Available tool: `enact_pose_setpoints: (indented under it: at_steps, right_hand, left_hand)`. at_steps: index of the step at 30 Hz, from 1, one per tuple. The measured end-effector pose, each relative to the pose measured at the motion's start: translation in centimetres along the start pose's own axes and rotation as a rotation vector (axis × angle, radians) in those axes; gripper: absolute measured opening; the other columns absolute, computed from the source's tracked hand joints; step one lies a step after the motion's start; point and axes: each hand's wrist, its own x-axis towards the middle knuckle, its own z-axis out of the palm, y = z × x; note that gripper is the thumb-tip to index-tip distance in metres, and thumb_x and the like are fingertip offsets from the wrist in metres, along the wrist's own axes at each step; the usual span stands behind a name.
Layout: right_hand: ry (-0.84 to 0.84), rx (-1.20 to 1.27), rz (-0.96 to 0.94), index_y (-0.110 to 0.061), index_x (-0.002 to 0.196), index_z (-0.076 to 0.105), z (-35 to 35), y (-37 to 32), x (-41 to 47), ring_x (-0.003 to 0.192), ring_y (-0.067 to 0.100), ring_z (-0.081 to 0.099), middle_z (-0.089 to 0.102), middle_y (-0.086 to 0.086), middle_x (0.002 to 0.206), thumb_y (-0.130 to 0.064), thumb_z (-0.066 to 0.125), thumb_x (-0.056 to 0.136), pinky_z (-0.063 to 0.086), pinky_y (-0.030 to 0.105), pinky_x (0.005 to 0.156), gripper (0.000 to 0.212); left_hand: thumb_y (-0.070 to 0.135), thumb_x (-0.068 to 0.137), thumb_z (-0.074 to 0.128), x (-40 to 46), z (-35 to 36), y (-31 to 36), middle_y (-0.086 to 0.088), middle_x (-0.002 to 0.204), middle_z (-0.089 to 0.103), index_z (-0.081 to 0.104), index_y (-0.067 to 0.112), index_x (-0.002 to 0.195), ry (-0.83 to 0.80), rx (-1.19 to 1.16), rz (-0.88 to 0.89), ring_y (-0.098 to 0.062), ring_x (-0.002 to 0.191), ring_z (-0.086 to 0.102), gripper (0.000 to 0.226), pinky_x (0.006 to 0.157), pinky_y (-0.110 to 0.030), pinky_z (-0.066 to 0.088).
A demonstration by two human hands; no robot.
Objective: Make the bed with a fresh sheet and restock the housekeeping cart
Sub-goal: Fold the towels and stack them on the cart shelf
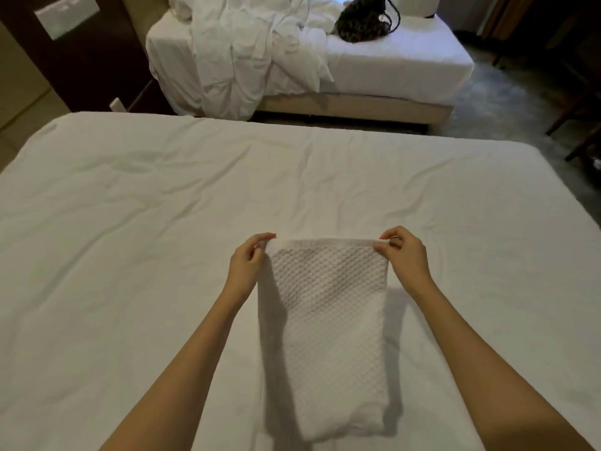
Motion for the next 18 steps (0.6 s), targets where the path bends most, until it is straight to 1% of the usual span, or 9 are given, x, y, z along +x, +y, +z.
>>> enact_pose_setpoints:
  at_steps: [1, 2, 4, 6, 7, 9, 11, 15, 18]
  right_hand:
    - [-0.016, 0.033, 0.001, -0.02, 0.094, 0.059, 1.3, 0.8, 1.9, 0.1, 0.022, 0.063, 0.065, -0.002, 0.097, -0.007, 0.069, 0.082, 0.05, 0.028, 0.082, 0.021]
    - [-0.054, 0.059, 0.011, -0.02, 0.111, 0.055, 2.5, 1.8, 3.2, 0.111, 0.02, 0.057, 0.061, -0.002, 0.111, -0.004, 0.068, 0.083, 0.046, 0.021, 0.086, 0.034]
    - [-0.167, 0.048, 0.041, -0.017, 0.141, 0.034, 4.6, 4.7, 4.6, 0.131, 0.017, 0.038, 0.042, 0.002, 0.139, -0.003, 0.066, 0.085, 0.032, 0.02, 0.1, 0.066]
    - [-0.229, -0.02, 0.095, -0.013, 0.148, 0.02, 6.0, 8.2, 4.1, 0.139, 0.019, 0.028, 0.027, 0.003, 0.152, -0.006, 0.066, 0.086, 0.024, 0.024, 0.107, 0.078]
    - [-0.232, -0.034, 0.137, -0.014, 0.149, 0.019, 6.5, 9.9, 3.3, 0.14, 0.021, 0.027, 0.026, 0.004, 0.154, -0.008, 0.066, 0.086, 0.024, 0.027, 0.109, 0.078]
    - [-0.241, -0.013, 0.224, -0.017, 0.149, 0.022, 7.0, 12.2, 1.3, 0.139, 0.021, 0.029, 0.03, 0.004, 0.152, -0.012, 0.066, 0.087, 0.027, 0.029, 0.108, 0.076]
    - [-0.257, 0.029, 0.254, -0.018, 0.147, 0.027, 7.3, 13.3, -1.1, 0.133, 0.016, 0.035, 0.039, 0.001, 0.142, -0.013, 0.065, 0.088, 0.03, 0.023, 0.103, 0.071]
    - [-0.205, 0.216, 0.312, -0.013, 0.137, 0.041, 7.2, 14.8, -6.6, 0.119, 0.013, 0.047, 0.047, -0.003, 0.128, -0.008, 0.061, 0.09, 0.041, 0.003, 0.08, 0.052]
    - [-0.115, 0.328, 0.353, -0.018, 0.118, 0.052, 6.7, 16.2, -11.4, 0.095, 0.012, 0.062, 0.063, 0.005, 0.113, -0.007, 0.062, 0.088, 0.051, 0.012, 0.073, 0.033]
  left_hand:
    - [0.003, 0.097, 0.038, 2.0, 0.9, -1.2, 0.006, 0.112, 0.062, 0.06, 0.021, 0.124, 0.021, 0.009, -0.02, 0.001, 0.091, 0.055, 0.039, 0.07, -0.002, 0.037]
    - [0.009, 0.1, 0.038, 3.6, 1.8, -2.5, 0.005, 0.115, 0.058, 0.05, 0.023, 0.135, 0.025, 0.018, -0.048, -0.004, 0.099, 0.054, 0.04, 0.075, -0.004, 0.038]
    - [0.023, 0.102, 0.039, 5.1, 3.8, -5.4, 0.005, 0.132, 0.047, 0.024, 0.025, 0.15, -0.044, 0.038, -0.106, -0.005, 0.114, 0.043, 0.05, 0.092, -0.015, 0.035]
    - [0.028, 0.101, 0.042, 4.5, 5.5, -8.3, 0.007, 0.155, 0.02, 0.008, 0.024, 0.152, -0.131, 0.036, -0.147, -0.005, 0.134, 0.025, 0.061, 0.109, -0.022, 0.021]
    - [0.029, 0.1, 0.043, 3.7, 6.1, -9.9, 0.005, 0.159, 0.011, 0.007, 0.024, 0.152, -0.144, 0.029, -0.172, -0.009, 0.142, 0.016, 0.064, 0.115, -0.027, 0.016]
    - [0.026, 0.099, 0.046, 0.9, 6.9, -12.6, 0.0, 0.16, 0.007, 0.008, 0.021, 0.151, -0.137, 0.034, -0.247, -0.018, 0.147, 0.006, 0.065, 0.117, -0.033, 0.011]
    - [0.021, 0.099, 0.047, -2.8, 7.4, -14.0, -0.003, 0.16, 0.01, 0.014, 0.016, 0.151, -0.099, 0.047, -0.321, -0.017, 0.147, 0.007, 0.062, 0.115, -0.028, 0.012]
    - [0.016, 0.097, 0.049, -9.8, 7.5, -13.7, 0.004, 0.149, 0.03, 0.025, 0.015, 0.149, -0.002, -0.018, -0.383, -0.004, 0.131, 0.028, 0.057, 0.105, -0.019, 0.023]
    - [0.017, 0.097, 0.051, -15.1, 7.5, -13.7, 0.014, 0.137, 0.03, 0.024, 0.02, 0.149, 0.027, -0.043, -0.446, -0.008, 0.133, 0.031, 0.059, 0.105, -0.02, 0.023]
